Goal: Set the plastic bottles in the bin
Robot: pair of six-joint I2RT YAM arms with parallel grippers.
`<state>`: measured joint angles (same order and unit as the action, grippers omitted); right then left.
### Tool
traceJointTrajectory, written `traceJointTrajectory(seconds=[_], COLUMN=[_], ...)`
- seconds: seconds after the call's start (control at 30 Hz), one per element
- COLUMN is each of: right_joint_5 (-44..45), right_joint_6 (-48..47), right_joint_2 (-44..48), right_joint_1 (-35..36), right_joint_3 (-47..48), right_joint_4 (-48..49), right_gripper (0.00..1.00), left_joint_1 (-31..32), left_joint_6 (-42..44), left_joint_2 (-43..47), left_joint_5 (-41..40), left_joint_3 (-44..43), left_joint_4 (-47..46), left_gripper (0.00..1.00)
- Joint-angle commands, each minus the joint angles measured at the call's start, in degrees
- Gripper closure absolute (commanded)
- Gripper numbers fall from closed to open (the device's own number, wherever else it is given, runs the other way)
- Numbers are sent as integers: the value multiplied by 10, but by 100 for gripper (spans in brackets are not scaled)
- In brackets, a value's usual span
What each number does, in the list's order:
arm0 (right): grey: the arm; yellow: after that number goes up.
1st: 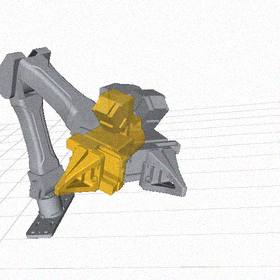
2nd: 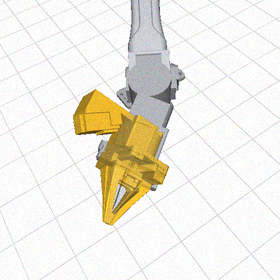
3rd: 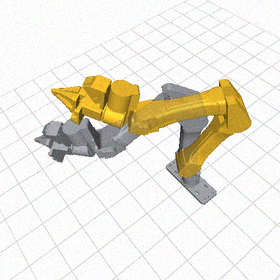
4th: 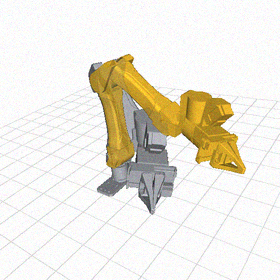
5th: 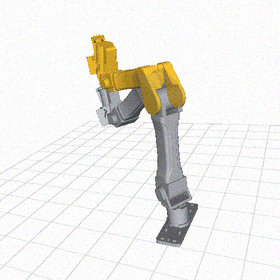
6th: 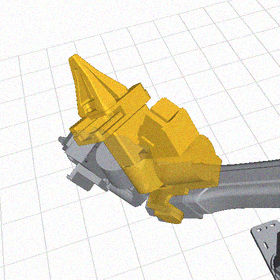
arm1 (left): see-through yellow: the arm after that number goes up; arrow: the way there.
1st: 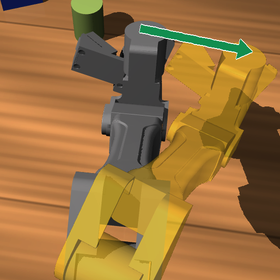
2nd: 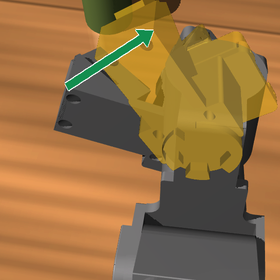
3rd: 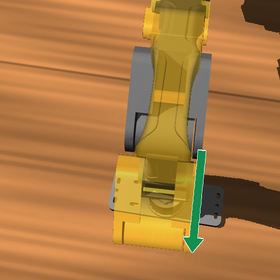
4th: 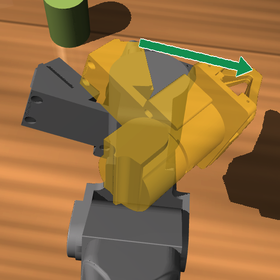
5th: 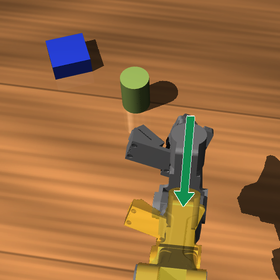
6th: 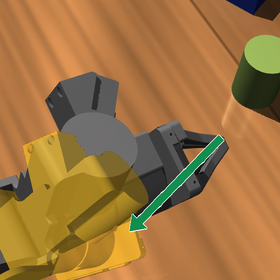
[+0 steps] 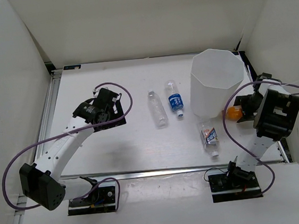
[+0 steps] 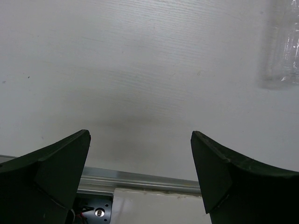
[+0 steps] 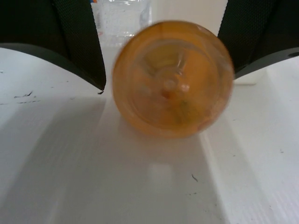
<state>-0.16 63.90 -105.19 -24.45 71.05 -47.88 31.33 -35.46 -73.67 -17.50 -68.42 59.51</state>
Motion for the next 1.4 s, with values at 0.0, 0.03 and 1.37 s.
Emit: traceJointTrajectory(seconds=[0.0, 0.03, 1.37], right_joint_5=[7, 7, -71], right_joint_6=[-34, -43, -90], right_joint_2=[-18, -18, 384], right_joint_1=[-2, -2, 67], right_joint_3=[-3, -3, 256], right_joint_4=[-13, -13, -8], right_gripper=[14, 21, 88], left_joint_1=[2, 2, -3], left_joint_6=[-19, -19, -51], left_joint_2=[8, 8, -23], left_joint_5=[-4, -4, -13], left_joint_3=[-18, -18, -26], left_joint_4=[-5, -5, -51], left_gripper=[0, 0, 0])
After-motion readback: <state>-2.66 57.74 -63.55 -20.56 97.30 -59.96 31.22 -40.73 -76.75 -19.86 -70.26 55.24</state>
